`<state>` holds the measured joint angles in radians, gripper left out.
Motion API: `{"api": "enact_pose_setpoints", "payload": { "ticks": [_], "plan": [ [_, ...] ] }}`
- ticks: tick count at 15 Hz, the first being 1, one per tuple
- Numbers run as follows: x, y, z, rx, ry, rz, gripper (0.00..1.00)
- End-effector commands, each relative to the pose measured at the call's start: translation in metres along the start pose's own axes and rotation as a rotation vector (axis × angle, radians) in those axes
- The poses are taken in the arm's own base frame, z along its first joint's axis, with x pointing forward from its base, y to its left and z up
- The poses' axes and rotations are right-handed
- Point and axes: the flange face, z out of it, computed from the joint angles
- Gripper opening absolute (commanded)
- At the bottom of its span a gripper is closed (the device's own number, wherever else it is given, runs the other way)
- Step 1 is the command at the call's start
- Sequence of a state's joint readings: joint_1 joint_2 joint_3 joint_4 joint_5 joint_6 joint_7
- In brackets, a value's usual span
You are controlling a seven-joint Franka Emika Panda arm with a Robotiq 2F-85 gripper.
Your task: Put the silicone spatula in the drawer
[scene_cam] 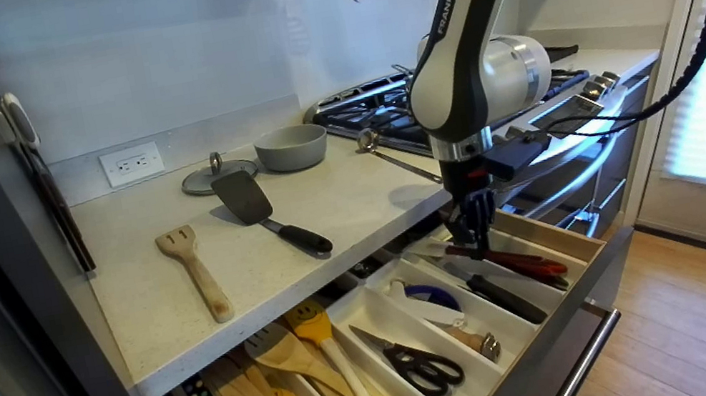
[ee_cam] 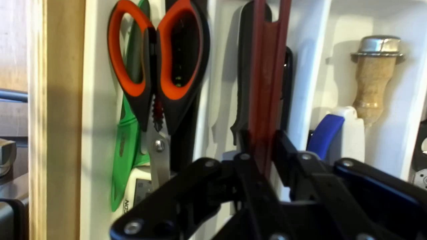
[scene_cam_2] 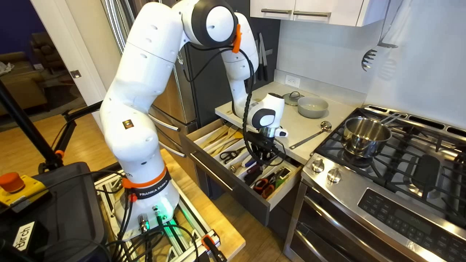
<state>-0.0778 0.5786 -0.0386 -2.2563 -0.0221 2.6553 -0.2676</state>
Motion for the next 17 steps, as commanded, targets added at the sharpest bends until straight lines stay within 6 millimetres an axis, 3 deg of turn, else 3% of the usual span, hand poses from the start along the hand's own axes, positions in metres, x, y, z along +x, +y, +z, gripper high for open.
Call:
{"api": "enact_pose_setpoints", "payload": {
  "ticks": [1,2,3,5,7,11,14,15,16,17],
  "plan": [
    [0.012,-0.007,0.018,-0.07,0.012,-0.02,0.05],
    [0.012,-0.009,0.021,-0.08,0.008,-0.021,0.05],
    [0.011,-0.011,0.025,-0.088,-0.004,-0.014,0.34],
    [0.006,-0.016,0.023,-0.09,-0.027,0.0,0.53],
    [-0.003,-0.022,-0.001,-0.049,-0.027,0.014,0.67],
    [-0.025,-0.044,-0.073,0.042,0.106,-0.136,0.98],
    [-0.038,-0.064,-0.128,0.097,0.227,-0.251,1.0],
    [-0.034,-0.072,-0.142,0.124,0.267,-0.291,1.0],
    [-0.016,-0.064,-0.12,0.095,0.23,-0.228,1.0],
    [-0.02,-0.07,-0.136,0.106,0.26,-0.258,1.0]
  ]
}}
